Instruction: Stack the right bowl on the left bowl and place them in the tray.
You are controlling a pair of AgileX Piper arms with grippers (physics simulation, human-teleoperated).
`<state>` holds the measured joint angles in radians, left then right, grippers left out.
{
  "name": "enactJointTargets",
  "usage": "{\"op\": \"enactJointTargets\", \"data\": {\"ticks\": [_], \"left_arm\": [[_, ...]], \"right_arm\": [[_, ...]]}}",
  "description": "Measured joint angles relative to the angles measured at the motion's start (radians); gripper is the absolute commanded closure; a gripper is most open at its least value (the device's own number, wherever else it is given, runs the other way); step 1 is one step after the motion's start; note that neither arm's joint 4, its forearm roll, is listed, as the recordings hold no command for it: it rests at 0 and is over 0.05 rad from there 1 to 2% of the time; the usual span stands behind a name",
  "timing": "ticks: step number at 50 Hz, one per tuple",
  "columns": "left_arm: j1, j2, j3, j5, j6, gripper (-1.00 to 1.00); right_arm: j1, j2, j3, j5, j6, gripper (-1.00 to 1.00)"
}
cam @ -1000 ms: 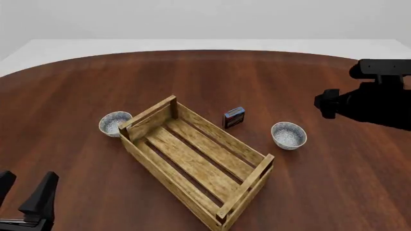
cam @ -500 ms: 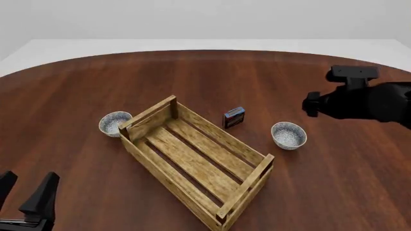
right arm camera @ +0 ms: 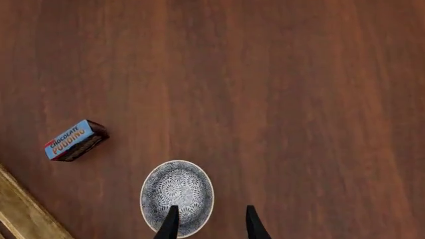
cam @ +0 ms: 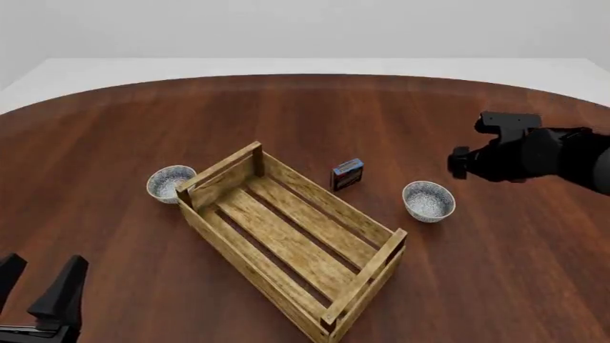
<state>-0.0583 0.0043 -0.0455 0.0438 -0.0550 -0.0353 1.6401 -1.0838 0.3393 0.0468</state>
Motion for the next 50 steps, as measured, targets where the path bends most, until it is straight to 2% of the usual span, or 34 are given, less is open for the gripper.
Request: {"op": "enactJointTargets", "data": {"ticks": [50], "left_arm": [[0.001, -0.002, 0.006, -0.005, -0.008, -1.00]], "right_arm": [[-0.007, 0.257, 0.025, -0.151, 0.030, -1.00]]}}
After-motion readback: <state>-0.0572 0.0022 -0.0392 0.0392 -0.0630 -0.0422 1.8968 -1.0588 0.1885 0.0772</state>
